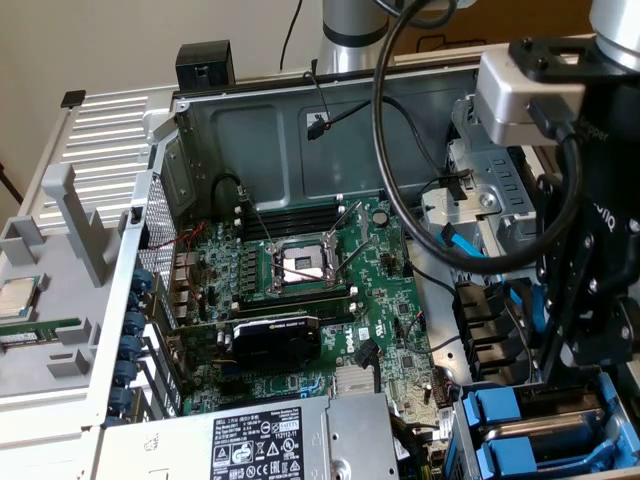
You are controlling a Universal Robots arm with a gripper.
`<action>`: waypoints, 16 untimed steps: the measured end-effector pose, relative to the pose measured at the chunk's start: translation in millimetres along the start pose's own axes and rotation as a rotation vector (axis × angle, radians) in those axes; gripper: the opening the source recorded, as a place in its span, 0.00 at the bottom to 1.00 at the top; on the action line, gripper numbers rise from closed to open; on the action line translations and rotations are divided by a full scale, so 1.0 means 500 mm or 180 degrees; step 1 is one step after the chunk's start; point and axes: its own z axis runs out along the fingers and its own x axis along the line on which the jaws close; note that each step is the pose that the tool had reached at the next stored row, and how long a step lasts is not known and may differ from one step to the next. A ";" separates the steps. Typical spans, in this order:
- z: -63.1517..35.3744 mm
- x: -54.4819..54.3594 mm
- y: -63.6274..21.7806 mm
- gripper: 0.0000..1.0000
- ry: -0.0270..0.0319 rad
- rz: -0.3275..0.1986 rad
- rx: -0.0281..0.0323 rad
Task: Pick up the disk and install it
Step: 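Insert the second disk wire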
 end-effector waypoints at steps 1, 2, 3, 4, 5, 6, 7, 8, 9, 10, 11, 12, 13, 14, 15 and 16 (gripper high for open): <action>0.000 0.000 0.000 0.17 -0.0001 0.0001 0.0009; 0.000 0.000 0.001 0.17 -0.0001 0.0003 0.0016; 0.000 0.000 0.001 0.17 -0.0002 0.0003 0.0017; 0.001 0.000 0.001 0.17 -0.0002 0.0002 0.0017; 0.001 0.000 0.001 0.17 -0.0002 0.0002 0.0017; 0.001 0.000 0.002 0.17 -0.0001 0.0003 0.0018; 0.002 0.000 0.003 0.17 -0.0002 0.0003 0.0019; 0.002 0.000 0.004 0.17 -0.0002 0.0004 0.0022; 0.002 0.000 0.005 0.17 -0.0002 0.0004 0.0026; 0.003 0.000 0.005 0.17 -0.0002 0.0004 0.0030; 0.003 0.000 0.005 0.17 -0.0003 0.0005 0.0033; 0.004 0.000 0.005 0.17 -0.0003 0.0005 0.0037; 0.005 0.000 0.006 0.17 -0.0004 0.0006 0.0039; 0.005 0.000 0.007 0.17 -0.0003 0.0006 0.0041; 0.006 0.000 0.009 0.17 -0.0004 0.0007 0.0043; 0.006 0.000 0.010 0.17 -0.0004 0.0007 0.0044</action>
